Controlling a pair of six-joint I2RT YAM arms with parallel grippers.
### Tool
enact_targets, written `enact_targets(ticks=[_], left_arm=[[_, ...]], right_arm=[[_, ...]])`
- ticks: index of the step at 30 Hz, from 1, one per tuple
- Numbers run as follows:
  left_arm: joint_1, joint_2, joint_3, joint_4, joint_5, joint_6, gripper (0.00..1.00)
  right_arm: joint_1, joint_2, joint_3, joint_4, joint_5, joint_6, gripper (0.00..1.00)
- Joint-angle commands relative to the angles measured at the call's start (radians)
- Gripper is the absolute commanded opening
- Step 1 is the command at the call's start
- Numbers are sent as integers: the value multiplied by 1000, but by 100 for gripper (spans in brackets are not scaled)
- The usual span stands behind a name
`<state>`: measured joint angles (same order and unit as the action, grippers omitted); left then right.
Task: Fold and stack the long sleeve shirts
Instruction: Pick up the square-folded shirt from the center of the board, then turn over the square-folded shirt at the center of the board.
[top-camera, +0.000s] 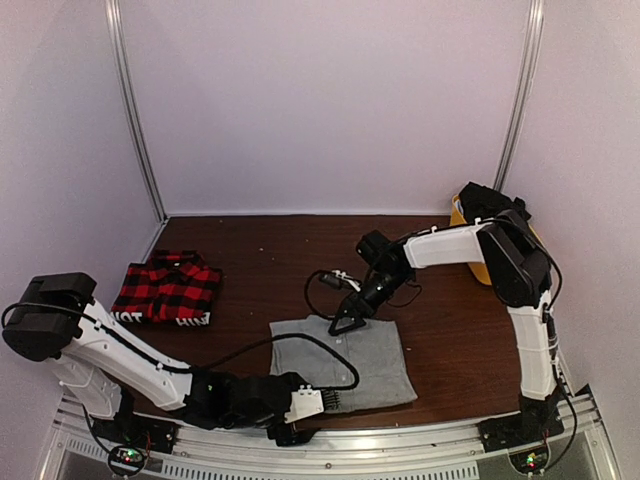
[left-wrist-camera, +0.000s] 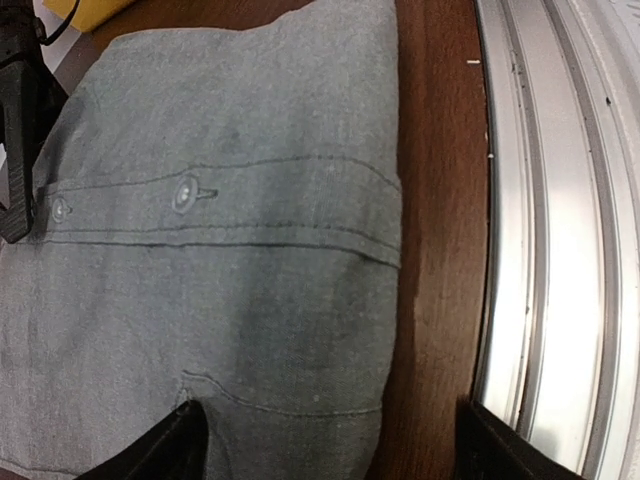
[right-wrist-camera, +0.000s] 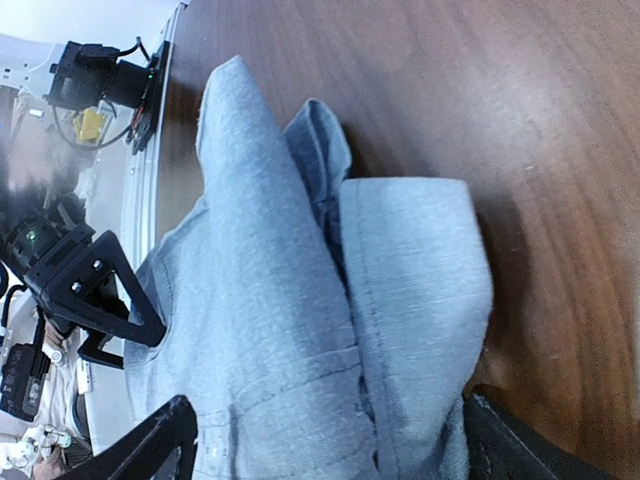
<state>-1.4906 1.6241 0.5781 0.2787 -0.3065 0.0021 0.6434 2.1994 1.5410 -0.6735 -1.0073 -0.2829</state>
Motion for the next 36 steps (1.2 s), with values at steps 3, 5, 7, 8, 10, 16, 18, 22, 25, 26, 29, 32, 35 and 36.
enact_targets(ticks=[3,5,7,8,10,16,18,22,25,26,29,32,35,36], left_arm=[[0,11,-15,-38,-63,10,89],[0,13,-16,-39,-73,6,89],[0,16,-17,-41,-88,2,89],[1,19,-17,-41,-95,1,89],[1,20,-17,-42,-109,1,89],[1,1,-20,-47,-164,-31,89],[0,-25,-27,-46,-179,-42,90],[2,-95,-39,-51,-192,-65,92],[3,-154,-39,-67,-203,-82,94],[3,-173,-38,-71,-203,-86,94],[19,-227,-33,-94,-199,-107,96],[58,-291,-24,-120,-173,-141,98],[131,-350,-1,-159,-129,-188,98],[168,-368,13,-175,-116,-205,98]], right_arm=[[52,19,-125,-29,-6,-11,81],[58,16,-161,-17,-26,-15,74],[59,3,-202,12,-49,-9,69],[58,-3,-219,29,-55,-4,66],[58,-14,-244,46,-85,-2,59],[46,-43,-311,130,-156,36,35],[30,-62,-329,163,-164,63,20],[-10,-160,-388,263,-118,165,0],[-66,-284,-440,329,-65,250,0],[-91,-311,-458,337,-49,277,0],[-171,-460,-499,332,55,364,0],[-235,-580,-465,206,315,394,0],[-243,-655,-375,59,639,413,0],[-242,-671,-343,13,723,417,0]])
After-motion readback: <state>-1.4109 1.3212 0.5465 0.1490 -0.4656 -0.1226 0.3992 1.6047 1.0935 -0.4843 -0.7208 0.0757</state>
